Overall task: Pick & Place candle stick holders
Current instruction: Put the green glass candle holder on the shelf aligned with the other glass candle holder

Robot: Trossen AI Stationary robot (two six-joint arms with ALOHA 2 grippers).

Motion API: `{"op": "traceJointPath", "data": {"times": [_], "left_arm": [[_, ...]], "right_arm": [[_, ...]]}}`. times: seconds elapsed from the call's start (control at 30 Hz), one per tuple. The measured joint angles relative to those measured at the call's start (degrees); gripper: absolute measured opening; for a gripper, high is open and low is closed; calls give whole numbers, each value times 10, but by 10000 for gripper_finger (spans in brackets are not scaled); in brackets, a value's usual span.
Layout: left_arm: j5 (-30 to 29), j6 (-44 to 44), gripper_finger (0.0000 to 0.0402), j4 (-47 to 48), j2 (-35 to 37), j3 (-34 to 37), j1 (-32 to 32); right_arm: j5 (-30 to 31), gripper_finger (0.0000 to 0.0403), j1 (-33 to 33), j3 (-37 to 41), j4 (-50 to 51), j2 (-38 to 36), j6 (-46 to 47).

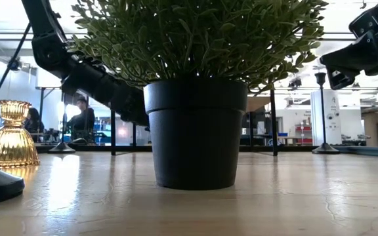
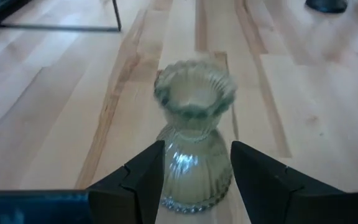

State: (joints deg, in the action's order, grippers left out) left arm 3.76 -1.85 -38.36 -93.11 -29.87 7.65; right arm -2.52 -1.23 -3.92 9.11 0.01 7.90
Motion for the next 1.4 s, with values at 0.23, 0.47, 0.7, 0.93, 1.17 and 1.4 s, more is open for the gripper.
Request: {"op": "traceJointPath", "data": {"times": [0.23, 0.47, 0.7, 0.93, 1.17, 1.4], "left_arm": [[1, 12, 188, -12, -41, -24, 2], [2, 18, 188, -11, -78, -69, 2], [22, 19, 188, -11, -99, -99, 2], [64, 32, 188, -14, -101, -107, 2], [67, 50, 188, -18, -101, -108, 2], [67, 51, 188, -23, -101, -108, 3]], "right_arm": [[0, 8, 0, 0, -1, 1, 17], [0, 8, 0, 0, 0, 1, 16], [0, 8, 0, 0, 0, 2, 15], [1, 8, 0, 0, 0, 9, 15], [1, 8, 0, 0, 0, 10, 15], [1, 8, 0, 0, 0, 10, 15]]}}
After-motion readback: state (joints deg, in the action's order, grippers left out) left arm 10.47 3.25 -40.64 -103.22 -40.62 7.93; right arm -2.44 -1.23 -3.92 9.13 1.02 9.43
